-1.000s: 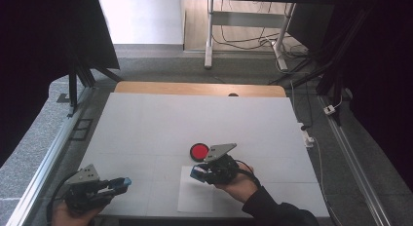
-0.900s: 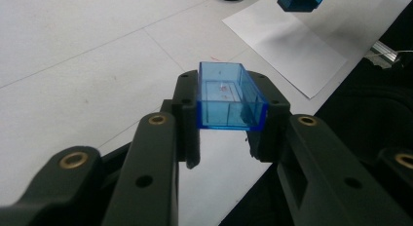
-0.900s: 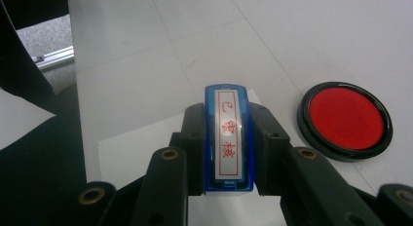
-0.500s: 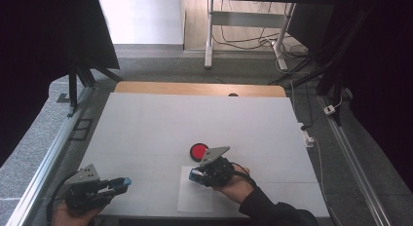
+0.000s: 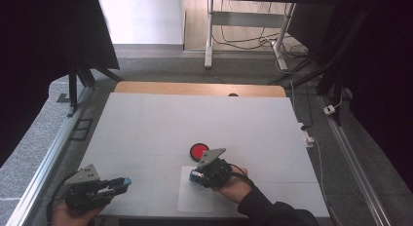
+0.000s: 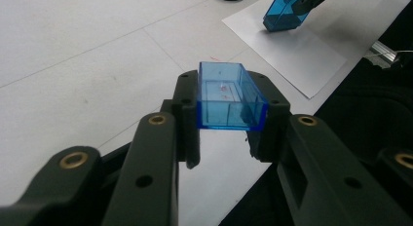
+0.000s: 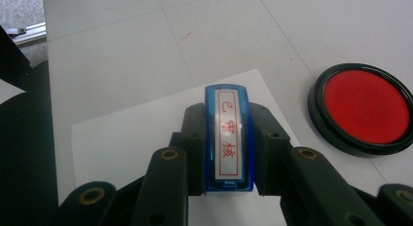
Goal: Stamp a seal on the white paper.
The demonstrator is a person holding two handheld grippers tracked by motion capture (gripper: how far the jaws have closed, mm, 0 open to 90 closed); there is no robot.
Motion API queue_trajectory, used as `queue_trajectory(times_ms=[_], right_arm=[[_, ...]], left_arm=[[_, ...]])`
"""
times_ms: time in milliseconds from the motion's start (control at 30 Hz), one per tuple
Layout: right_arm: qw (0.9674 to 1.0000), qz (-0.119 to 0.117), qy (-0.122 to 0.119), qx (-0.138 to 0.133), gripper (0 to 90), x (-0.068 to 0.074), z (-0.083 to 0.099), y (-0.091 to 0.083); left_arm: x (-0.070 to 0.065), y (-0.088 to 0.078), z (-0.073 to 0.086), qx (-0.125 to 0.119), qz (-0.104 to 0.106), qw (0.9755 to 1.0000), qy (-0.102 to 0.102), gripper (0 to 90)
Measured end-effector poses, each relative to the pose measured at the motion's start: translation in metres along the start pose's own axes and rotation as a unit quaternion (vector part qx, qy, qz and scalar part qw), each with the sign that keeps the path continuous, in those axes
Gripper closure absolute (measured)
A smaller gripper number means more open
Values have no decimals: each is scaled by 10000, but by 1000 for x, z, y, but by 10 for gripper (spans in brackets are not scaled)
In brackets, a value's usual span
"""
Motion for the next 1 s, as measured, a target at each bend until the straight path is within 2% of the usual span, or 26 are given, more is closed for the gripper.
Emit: queue_trajectory(times_ms=[300, 500, 800, 900, 1000], right_arm=[[9999, 73, -65, 110, 707, -1, 2, 4], [9998, 105, -26, 142, 708, 1, 2, 5], [9983, 464, -268, 233, 710, 7, 2, 6], [9976, 544, -360, 213, 711, 10, 2, 6], [9979, 533, -331, 180, 711, 10, 3, 6]], left_arm=[[0, 0, 0, 3, 4, 10000, 8, 686], [0, 0, 0, 6, 6, 10000, 5, 686], [0, 0, 0, 20, -5, 10000, 1, 686], [0, 0, 0, 22, -5, 10000, 3, 686], [0, 0, 0, 23, -9, 10000, 1, 686]])
Point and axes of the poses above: each handheld gripper's, and its own axes: y roughly forward along the jaws, z roughly out of its underside, x roughly to its left, the point moved 5 cm from there along y, roughly forward along the jaws, and after that the axes turned 15 degrees about x, right-handed, at the moved point
